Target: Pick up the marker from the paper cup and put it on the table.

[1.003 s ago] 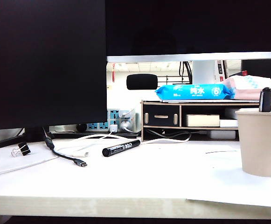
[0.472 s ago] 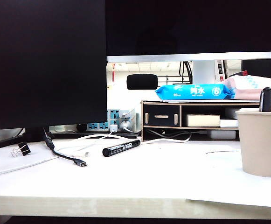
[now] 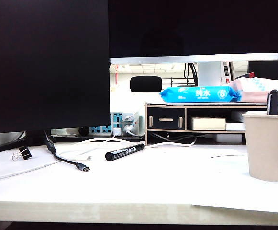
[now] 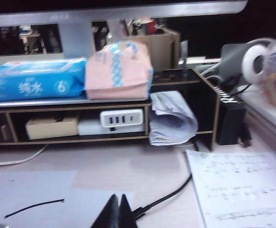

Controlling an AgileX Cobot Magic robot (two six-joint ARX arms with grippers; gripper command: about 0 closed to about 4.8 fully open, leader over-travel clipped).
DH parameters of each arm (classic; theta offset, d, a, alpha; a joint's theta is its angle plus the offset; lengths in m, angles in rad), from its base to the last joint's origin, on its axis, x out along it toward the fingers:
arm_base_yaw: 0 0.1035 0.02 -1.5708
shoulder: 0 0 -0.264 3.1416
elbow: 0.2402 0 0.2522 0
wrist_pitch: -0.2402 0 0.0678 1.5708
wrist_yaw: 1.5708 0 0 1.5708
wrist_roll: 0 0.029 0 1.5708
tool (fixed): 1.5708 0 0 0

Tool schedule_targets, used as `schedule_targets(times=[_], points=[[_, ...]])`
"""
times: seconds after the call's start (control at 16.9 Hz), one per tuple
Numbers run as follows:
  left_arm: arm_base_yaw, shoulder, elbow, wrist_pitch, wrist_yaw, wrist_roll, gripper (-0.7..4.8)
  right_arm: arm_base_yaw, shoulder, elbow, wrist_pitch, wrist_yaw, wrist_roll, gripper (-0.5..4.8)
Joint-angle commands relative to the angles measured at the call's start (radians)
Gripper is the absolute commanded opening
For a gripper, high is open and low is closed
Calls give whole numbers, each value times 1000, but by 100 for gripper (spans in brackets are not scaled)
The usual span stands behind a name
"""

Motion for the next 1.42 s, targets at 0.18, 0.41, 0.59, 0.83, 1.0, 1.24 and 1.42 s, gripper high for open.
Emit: schedule_targets(times=[0.18, 0.41, 0.59, 0.83, 1.0, 1.24, 1.42], points=[[0, 0, 1, 6, 3, 0, -5, 2, -1, -7, -39, 61, 6, -6], [0, 0, 1, 6, 3, 0, -5, 3, -1, -7, -48, 56, 6, -6], [0, 0, 1, 6, 3, 0, -5, 64, -1, -7, -48, 53, 6, -6], [0, 0, 1, 6, 3, 0, -5, 152, -1, -7, -48, 54, 2, -6], [0, 0, 1, 6, 3, 0, -5, 163, -1, -7, -48, 60, 2, -6], [0, 0, 1, 6, 3, 0, -5, 163, -1, -7, -49, 61, -13, -6], [0, 0, 1, 6, 3, 0, -5, 164, -1, -7, -48, 60, -13, -6]])
